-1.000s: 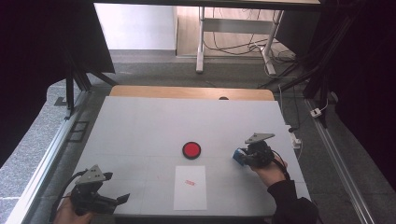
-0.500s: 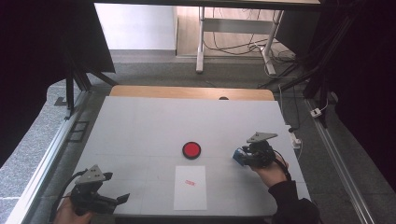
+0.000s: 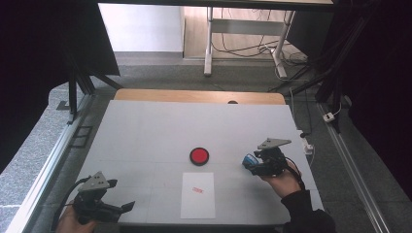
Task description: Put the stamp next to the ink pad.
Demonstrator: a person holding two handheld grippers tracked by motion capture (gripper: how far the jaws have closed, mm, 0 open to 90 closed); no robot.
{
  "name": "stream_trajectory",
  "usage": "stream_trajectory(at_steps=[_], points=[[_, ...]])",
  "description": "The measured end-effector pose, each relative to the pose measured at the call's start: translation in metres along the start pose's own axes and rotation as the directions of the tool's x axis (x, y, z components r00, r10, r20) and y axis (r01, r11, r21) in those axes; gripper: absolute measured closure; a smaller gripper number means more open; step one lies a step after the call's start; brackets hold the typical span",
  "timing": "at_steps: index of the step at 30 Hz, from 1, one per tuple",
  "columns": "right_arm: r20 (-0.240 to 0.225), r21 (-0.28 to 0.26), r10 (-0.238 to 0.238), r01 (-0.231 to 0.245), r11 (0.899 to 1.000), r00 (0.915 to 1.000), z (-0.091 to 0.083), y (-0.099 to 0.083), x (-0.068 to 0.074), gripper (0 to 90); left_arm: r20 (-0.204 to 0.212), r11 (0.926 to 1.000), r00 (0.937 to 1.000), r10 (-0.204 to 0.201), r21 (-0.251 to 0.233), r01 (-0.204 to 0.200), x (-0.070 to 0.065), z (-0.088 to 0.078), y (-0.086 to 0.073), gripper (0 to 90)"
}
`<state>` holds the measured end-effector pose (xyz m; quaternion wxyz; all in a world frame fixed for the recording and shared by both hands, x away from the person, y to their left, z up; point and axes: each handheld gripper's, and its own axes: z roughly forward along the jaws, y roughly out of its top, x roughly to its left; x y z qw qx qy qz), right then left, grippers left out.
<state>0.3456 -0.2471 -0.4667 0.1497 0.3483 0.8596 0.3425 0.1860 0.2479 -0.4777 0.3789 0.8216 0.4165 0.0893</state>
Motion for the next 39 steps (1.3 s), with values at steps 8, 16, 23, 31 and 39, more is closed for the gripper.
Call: stream_trajectory(at_steps=[8,16,23,31,39], points=[[0.010,-0.015,0.003,-0.003,1.000,0.9999,-0.005,0.001,0.007,27.3,0.002,1.0000,1.0000,0.000,-0.001,0.000,0.000,0.000,0.000,1.6],[-0.007,-0.063,0.009,-0.009,0.998,0.9999,-0.016,0.001,0.018,20.5,0.002,1.0000,1.0000,0.000,0.000,0.000,0.000,0.000,0.000,1.4],[-0.033,-0.077,0.011,-0.013,0.997,0.9994,-0.026,-0.003,0.027,15.1,0.002,1.0000,1.0000,-0.001,0.001,0.001,0.000,0.000,0.000,1.4],[-0.039,-0.091,0.025,-0.029,0.995,0.9989,-0.037,-0.009,0.033,9.6,0.002,1.0000,1.0000,0.000,0.002,0.000,0.000,0.000,0.000,1.4],[-0.037,-0.094,0.055,-0.058,0.994,0.9978,-0.048,-0.019,0.037,3.3,0.003,1.0000,1.0000,0.001,0.001,-0.001,0.000,0.000,0.000,1.4]])
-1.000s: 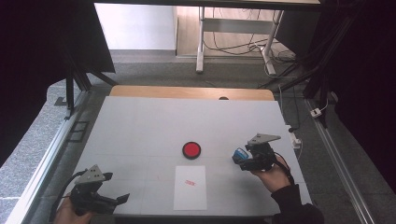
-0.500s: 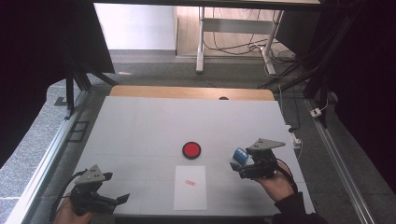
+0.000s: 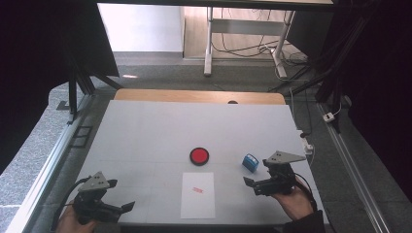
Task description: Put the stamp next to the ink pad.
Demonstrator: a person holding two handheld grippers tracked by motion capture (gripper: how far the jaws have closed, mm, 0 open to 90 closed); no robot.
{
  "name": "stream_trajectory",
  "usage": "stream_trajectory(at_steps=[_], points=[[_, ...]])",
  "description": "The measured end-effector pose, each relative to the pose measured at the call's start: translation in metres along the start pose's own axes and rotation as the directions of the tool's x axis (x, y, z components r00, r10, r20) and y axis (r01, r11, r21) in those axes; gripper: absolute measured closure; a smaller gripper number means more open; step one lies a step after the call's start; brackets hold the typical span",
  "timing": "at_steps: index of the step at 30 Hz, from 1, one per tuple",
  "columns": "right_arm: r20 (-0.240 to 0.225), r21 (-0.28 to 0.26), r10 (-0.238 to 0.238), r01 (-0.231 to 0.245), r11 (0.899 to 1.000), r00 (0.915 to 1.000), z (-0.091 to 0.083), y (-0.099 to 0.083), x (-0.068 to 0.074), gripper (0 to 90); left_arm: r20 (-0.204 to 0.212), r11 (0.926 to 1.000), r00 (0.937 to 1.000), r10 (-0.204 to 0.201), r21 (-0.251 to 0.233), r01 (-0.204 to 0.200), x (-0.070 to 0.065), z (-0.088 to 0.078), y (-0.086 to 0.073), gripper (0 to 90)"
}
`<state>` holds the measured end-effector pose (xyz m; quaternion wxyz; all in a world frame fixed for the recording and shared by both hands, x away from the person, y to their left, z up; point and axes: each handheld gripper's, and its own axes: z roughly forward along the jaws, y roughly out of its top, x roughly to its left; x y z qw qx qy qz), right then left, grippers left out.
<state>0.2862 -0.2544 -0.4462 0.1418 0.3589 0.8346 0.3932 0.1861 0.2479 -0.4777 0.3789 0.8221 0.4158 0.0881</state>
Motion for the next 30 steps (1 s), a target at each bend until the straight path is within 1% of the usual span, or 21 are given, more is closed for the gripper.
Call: stream_trajectory(at_steps=[6,10,14,17,19,22,30], points=[[0.014,-0.019,0.012,-0.012,1.000,0.9998,-0.010,-0.007,0.002,0.1,-0.001,1.0000,1.0000,0.000,-0.005,0.000,0.000,0.000,0.000,1.2],[0.030,-0.031,0.025,-0.024,0.999,0.9992,-0.015,-0.012,0.004,0.0,0.007,1.0000,1.0000,-0.001,-0.006,0.001,0.000,-0.001,-0.001,1.0],[0.042,-0.035,0.035,-0.033,0.999,0.9985,-0.020,-0.017,0.007,0.0,0.003,1.0000,1.0000,0.000,-0.007,0.000,0.001,-0.001,-0.001,0.9],[0.040,-0.029,0.036,-0.035,0.999,0.9985,-0.023,-0.021,0.009,0.0,0.004,1.0000,1.0000,-0.002,-0.009,0.002,0.001,-0.001,-0.001,0.8],[0.049,-0.025,0.037,-0.035,0.999,0.9981,-0.025,-0.024,0.010,0.0,0.004,1.0000,1.0000,-0.002,-0.008,0.002,0.001,-0.001,-0.001,0.8],[0.051,-0.028,0.052,-0.051,0.998,0.9973,-0.028,-0.028,0.011,0.0,0.004,0.9999,1.0000,-0.004,-0.011,0.004,0.001,-0.001,-0.001,0.7],[0.085,-0.013,0.073,-0.072,0.997,0.9937,-0.035,-0.040,0.013,0.0,0.003,0.9999,1.0000,0.000,-0.010,0.000,0.000,-0.001,-0.001,0.6]])
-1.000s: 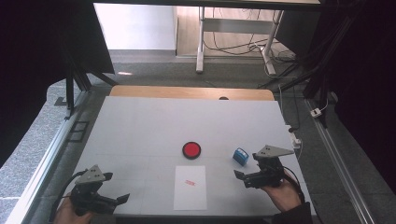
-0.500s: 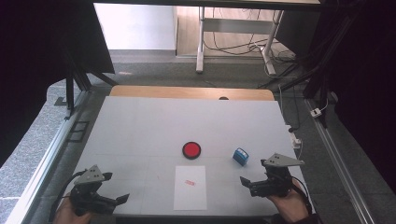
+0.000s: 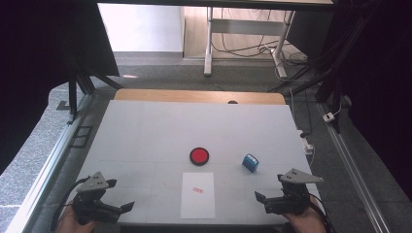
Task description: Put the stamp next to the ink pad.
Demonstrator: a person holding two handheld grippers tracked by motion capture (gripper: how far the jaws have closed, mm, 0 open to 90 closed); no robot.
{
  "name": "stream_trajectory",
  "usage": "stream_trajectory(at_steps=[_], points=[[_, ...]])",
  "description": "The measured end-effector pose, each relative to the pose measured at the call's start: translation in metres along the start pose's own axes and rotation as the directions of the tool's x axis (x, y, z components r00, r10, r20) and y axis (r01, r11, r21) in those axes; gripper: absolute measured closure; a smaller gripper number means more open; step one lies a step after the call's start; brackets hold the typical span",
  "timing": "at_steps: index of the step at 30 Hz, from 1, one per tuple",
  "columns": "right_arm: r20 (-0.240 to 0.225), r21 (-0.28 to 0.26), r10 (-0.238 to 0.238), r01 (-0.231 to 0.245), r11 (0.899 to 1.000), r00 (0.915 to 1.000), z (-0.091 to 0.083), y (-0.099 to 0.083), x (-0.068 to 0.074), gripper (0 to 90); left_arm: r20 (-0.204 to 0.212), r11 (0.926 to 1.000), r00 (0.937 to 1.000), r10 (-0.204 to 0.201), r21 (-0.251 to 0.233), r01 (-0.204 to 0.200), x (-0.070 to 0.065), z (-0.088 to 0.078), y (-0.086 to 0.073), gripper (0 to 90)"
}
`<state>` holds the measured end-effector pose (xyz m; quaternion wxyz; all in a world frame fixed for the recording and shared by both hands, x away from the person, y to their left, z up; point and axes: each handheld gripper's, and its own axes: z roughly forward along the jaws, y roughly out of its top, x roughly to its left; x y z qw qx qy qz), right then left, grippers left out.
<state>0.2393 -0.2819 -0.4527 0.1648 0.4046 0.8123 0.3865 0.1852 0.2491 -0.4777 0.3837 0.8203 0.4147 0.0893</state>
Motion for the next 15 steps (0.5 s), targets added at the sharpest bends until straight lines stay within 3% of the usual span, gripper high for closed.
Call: stream_trajectory(at_steps=[15], points=[[0.020,0.048,0.012,-0.013,0.999,0.9997,-0.0039,-0.0081,0.0017,0.0,0.010,0.9999,0.9999,-0.009,-0.013,0.009,0.0012,-0.0013,-0.0003,0.3]])
